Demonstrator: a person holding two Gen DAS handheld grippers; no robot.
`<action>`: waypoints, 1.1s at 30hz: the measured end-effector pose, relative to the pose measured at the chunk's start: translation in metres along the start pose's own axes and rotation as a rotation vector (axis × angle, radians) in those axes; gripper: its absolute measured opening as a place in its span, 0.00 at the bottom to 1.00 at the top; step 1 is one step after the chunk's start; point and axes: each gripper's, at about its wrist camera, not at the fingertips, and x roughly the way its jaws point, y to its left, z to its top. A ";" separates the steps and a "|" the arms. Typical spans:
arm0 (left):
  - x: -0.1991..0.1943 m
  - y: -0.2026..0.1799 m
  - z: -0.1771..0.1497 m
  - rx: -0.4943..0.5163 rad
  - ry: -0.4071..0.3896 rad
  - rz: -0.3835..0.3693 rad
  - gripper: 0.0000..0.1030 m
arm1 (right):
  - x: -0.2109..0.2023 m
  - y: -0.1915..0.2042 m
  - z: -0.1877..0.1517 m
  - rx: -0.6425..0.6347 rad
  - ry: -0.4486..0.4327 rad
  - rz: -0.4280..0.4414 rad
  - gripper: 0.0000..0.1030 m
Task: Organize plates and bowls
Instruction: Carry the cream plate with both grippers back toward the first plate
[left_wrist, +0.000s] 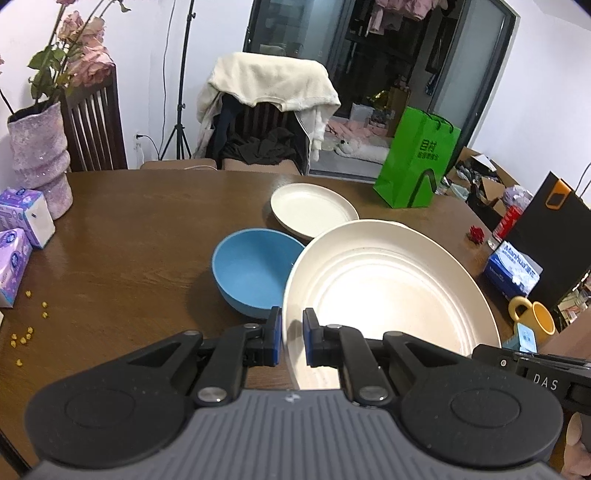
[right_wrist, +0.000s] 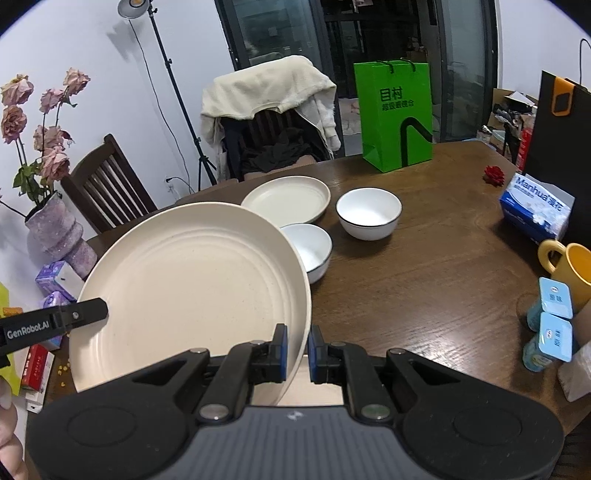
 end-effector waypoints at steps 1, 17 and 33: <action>0.001 -0.002 -0.002 0.005 0.002 -0.001 0.11 | 0.000 -0.002 -0.002 0.002 0.002 -0.004 0.10; 0.031 -0.020 -0.027 0.039 0.081 -0.040 0.11 | 0.008 -0.031 -0.023 0.031 0.049 -0.065 0.10; 0.070 -0.021 -0.048 0.063 0.170 -0.064 0.11 | 0.036 -0.049 -0.048 0.071 0.123 -0.109 0.11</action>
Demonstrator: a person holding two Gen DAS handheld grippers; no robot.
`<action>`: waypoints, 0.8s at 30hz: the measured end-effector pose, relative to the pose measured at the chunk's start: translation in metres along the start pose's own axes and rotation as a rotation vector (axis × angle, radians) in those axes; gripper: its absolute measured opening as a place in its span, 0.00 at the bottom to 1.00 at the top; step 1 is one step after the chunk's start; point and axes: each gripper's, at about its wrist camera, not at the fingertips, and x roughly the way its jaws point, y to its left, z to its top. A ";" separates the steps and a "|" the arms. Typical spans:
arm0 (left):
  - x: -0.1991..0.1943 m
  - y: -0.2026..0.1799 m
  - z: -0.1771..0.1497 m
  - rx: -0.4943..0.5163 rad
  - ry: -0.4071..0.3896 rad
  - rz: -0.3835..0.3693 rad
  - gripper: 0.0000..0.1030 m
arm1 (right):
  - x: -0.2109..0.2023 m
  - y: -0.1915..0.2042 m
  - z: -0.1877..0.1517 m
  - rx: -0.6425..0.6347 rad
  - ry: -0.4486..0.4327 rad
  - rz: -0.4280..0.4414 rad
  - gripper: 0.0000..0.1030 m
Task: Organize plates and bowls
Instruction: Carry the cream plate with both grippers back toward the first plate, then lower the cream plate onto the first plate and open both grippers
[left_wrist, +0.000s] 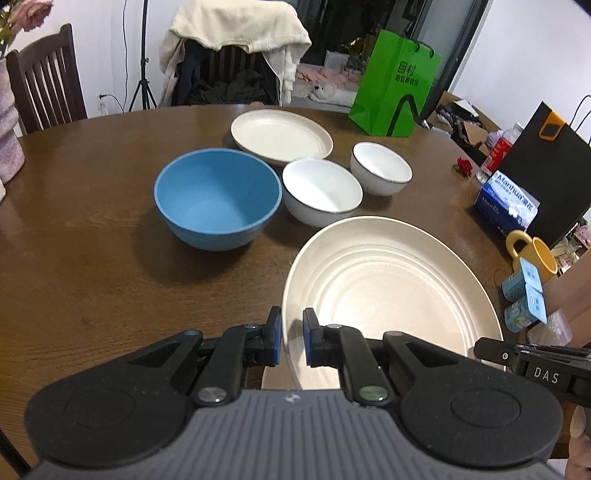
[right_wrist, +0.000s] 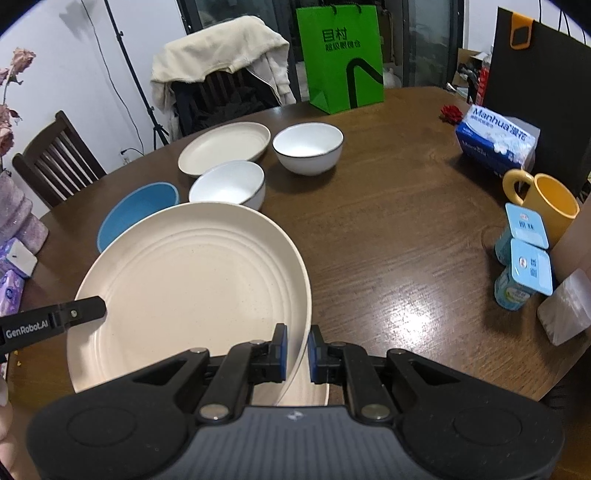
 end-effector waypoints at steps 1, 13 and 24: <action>0.002 0.000 -0.001 0.002 0.007 -0.001 0.11 | 0.002 -0.001 -0.001 0.002 0.005 -0.001 0.11; 0.023 0.002 -0.016 0.032 0.056 0.008 0.11 | 0.025 -0.006 -0.016 0.016 0.063 -0.016 0.11; 0.037 0.003 -0.031 0.047 0.093 0.015 0.11 | 0.038 -0.009 -0.033 0.007 0.097 -0.025 0.11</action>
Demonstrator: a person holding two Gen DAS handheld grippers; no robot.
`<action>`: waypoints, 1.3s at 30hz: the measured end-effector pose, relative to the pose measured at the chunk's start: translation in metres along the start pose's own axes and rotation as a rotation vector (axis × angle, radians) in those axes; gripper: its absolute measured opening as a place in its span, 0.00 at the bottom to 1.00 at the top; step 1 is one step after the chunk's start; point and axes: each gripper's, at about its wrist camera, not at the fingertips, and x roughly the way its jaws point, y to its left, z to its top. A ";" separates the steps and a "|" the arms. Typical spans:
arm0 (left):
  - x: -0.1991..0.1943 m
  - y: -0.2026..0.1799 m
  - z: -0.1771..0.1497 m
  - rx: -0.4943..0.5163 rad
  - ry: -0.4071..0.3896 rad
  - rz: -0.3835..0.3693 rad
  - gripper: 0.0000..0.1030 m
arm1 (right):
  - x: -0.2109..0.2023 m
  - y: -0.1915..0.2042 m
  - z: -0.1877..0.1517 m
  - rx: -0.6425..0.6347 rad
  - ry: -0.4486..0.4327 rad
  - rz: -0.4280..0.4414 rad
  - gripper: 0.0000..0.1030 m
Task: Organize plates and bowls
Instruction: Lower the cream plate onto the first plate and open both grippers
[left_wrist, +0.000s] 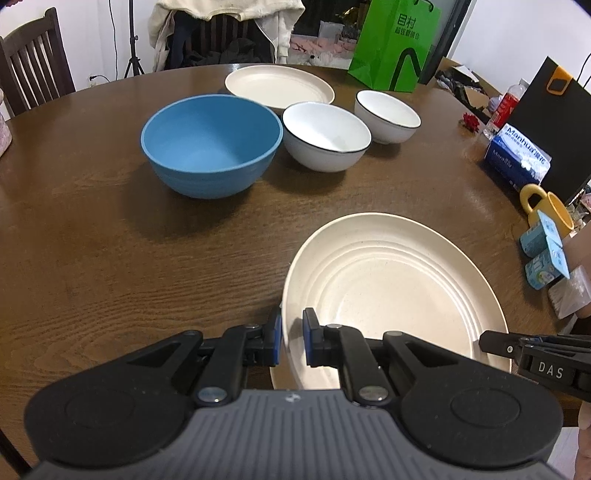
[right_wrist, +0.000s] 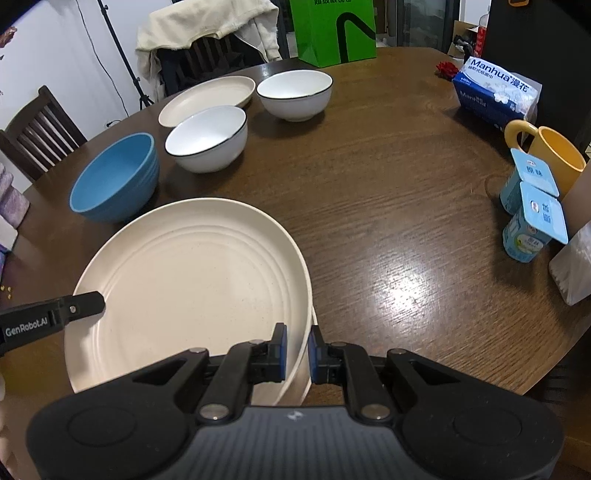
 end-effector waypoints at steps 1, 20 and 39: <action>0.001 0.000 -0.001 0.000 0.004 0.001 0.11 | 0.001 0.000 -0.001 -0.004 0.000 -0.001 0.11; 0.020 -0.003 -0.014 0.018 0.054 0.016 0.11 | 0.019 0.000 -0.013 -0.043 0.030 -0.039 0.12; 0.029 -0.009 -0.014 0.045 0.076 0.037 0.12 | 0.027 0.001 -0.015 -0.071 0.039 -0.052 0.12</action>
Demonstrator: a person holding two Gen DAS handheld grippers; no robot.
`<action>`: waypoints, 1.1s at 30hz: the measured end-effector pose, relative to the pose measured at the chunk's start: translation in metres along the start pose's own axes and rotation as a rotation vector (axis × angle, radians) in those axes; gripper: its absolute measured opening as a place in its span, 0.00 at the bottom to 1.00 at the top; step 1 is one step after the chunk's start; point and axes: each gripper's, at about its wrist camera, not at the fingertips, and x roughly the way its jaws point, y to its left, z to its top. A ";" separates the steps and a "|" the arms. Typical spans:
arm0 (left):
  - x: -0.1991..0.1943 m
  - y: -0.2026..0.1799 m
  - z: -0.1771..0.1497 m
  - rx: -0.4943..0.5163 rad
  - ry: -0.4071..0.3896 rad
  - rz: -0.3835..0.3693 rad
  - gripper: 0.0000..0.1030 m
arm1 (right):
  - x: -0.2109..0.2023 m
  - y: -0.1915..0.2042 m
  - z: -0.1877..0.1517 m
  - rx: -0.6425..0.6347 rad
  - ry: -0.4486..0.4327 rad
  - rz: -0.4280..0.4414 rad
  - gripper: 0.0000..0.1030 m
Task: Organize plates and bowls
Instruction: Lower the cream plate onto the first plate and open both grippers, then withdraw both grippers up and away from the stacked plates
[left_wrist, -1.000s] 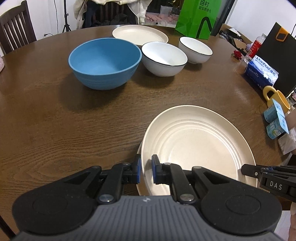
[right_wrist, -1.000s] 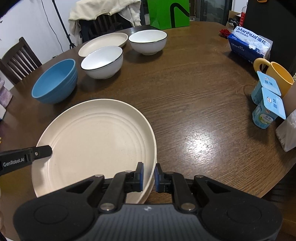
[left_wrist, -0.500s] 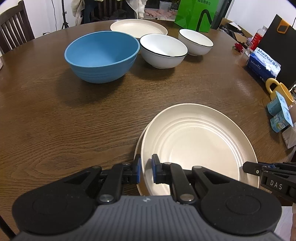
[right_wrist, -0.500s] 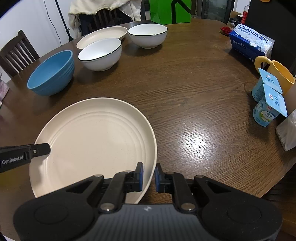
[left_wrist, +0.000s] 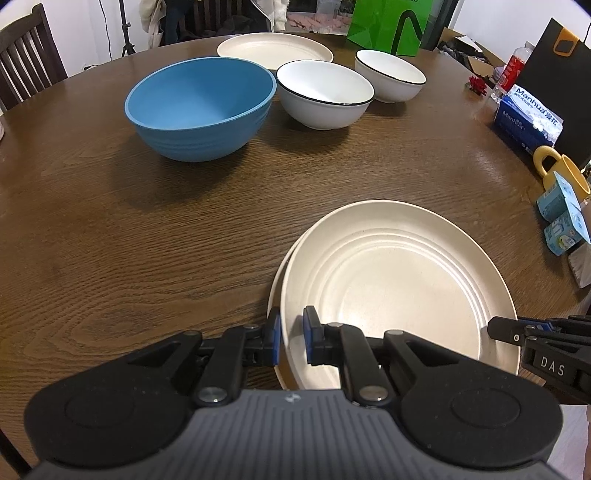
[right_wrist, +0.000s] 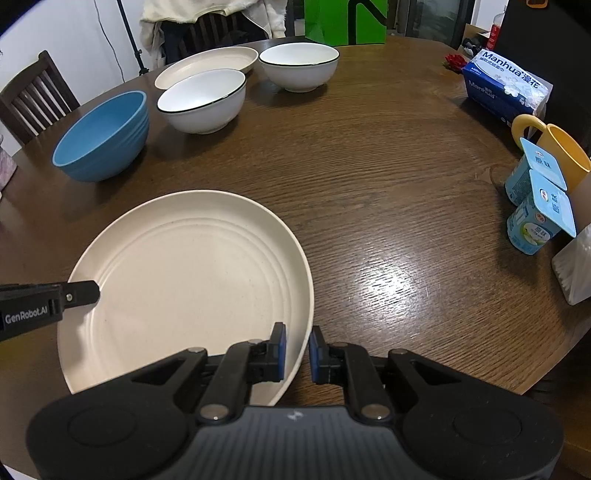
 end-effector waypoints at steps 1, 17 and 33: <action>0.000 -0.001 0.000 0.002 0.002 0.002 0.12 | 0.000 0.000 0.000 -0.001 0.000 0.000 0.12; -0.002 -0.008 -0.001 0.029 0.016 0.026 0.27 | 0.001 0.005 -0.001 -0.036 -0.003 -0.022 0.17; -0.058 -0.005 -0.004 -0.005 -0.136 0.015 0.99 | -0.040 -0.006 -0.006 0.013 -0.101 0.048 0.80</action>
